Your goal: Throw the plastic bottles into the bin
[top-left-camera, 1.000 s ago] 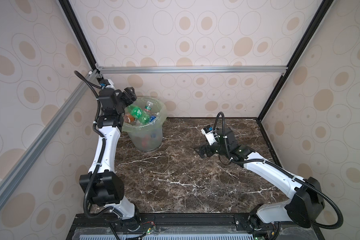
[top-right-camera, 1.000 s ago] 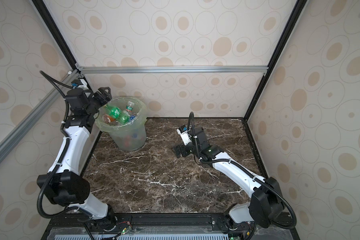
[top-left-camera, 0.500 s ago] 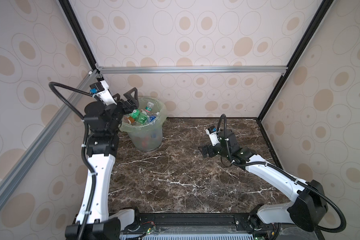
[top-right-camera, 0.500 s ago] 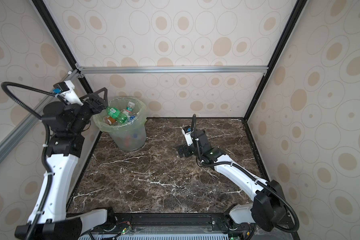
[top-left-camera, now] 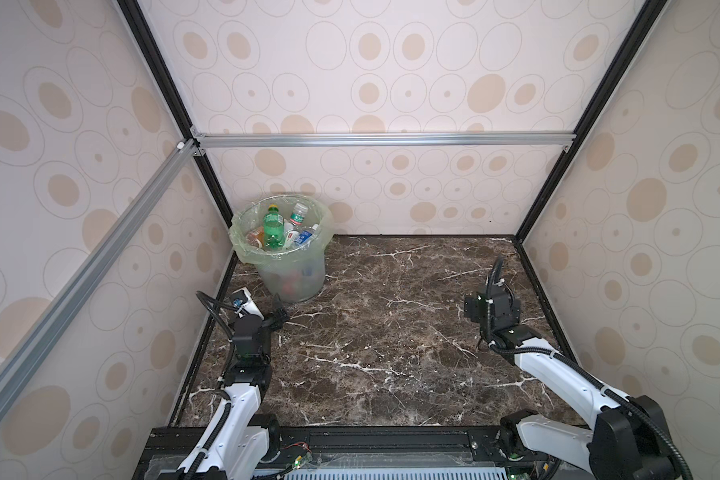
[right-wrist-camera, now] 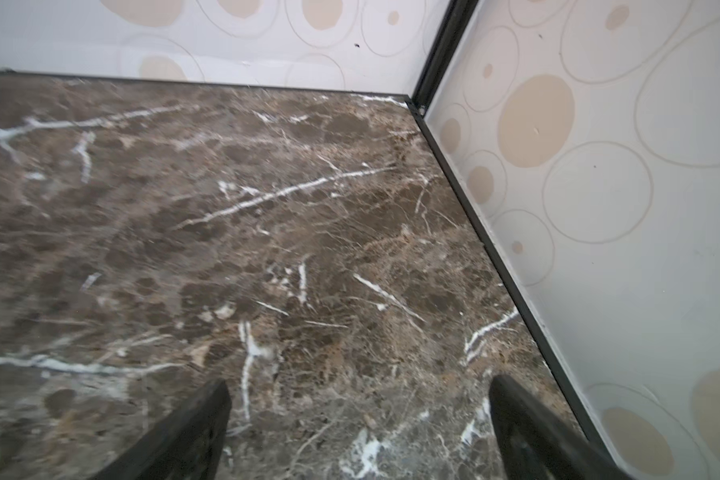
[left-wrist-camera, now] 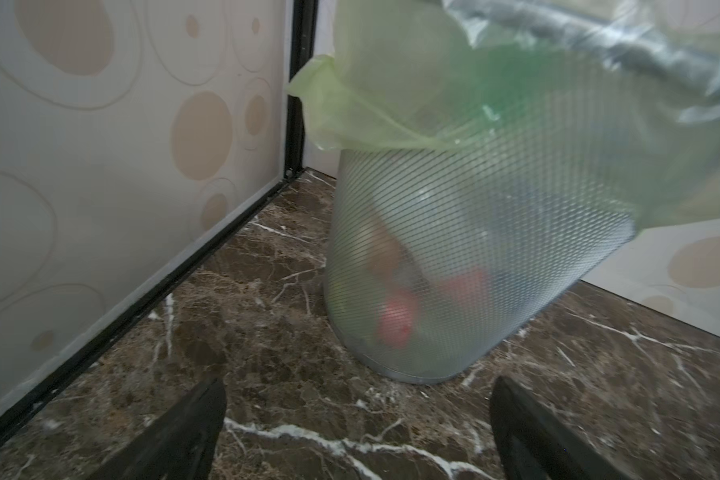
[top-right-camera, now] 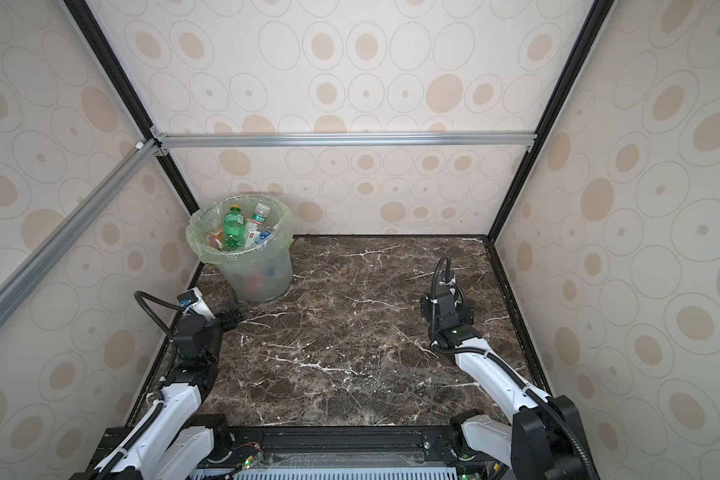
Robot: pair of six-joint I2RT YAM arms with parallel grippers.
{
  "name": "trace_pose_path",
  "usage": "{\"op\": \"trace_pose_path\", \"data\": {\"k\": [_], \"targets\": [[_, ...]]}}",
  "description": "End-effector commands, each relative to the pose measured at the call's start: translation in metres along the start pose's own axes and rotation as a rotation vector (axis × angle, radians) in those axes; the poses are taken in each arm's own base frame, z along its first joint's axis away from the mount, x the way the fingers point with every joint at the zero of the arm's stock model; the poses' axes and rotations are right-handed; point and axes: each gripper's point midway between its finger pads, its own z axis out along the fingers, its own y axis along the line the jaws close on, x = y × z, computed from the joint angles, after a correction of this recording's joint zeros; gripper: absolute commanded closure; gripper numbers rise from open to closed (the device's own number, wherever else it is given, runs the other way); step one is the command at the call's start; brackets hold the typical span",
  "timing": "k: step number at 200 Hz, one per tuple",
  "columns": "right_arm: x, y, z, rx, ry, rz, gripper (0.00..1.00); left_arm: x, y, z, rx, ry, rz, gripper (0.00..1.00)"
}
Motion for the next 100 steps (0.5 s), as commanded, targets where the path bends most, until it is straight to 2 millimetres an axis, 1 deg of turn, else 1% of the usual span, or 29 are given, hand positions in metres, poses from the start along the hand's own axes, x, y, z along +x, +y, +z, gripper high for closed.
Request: {"op": "trace_pose_path", "data": {"k": [1,14,37,39,46,51,65,79,90,95,96,97,100], "targets": [[-0.013,-0.011,0.007,0.086,-0.104,0.015,0.00,-0.027,0.015,-0.001,-0.103,-0.209,0.010,0.01],[-0.008,-0.006,0.013,0.078,-0.119,-0.004,0.00,-0.010,0.017,0.003,-0.098,-0.209,0.050,0.01],[-0.002,0.007,0.020,0.031,-0.155,-0.020,0.00,0.013,0.016,0.010,-0.070,-0.206,0.105,0.01],[-0.002,0.001,0.023,0.046,-0.155,-0.013,0.00,0.013,0.015,0.011,-0.066,-0.211,0.108,0.01],[0.000,0.000,0.027,0.047,-0.165,-0.013,0.00,0.008,0.010,0.010,-0.039,-0.241,0.136,0.01],[0.001,0.003,0.028,0.040,-0.175,-0.014,0.00,0.008,0.004,0.012,-0.014,-0.241,0.158,0.01],[0.002,0.010,0.034,0.013,-0.196,-0.023,0.00,0.009,-0.001,0.016,0.017,-0.246,0.178,0.01],[0.002,0.014,0.041,0.014,-0.226,-0.033,0.00,0.024,-0.012,0.019,0.090,-0.233,0.214,0.01],[-0.001,0.021,0.043,-0.018,-0.243,-0.038,0.00,0.025,-0.022,0.024,0.138,-0.257,0.238,0.01],[0.001,0.022,0.045,-0.024,-0.232,-0.026,0.00,0.029,-0.026,0.029,0.155,-0.220,0.252,0.01],[0.002,0.023,0.045,-0.028,-0.228,-0.024,0.00,0.033,-0.025,0.030,0.151,-0.203,0.255,0.01],[0.002,0.023,0.045,-0.032,-0.226,-0.022,0.00,0.030,-0.026,0.031,0.152,-0.208,0.253,0.01],[0.003,0.025,0.046,-0.049,-0.228,-0.012,0.00,0.035,-0.026,0.036,0.144,-0.170,0.261,0.01]]}}
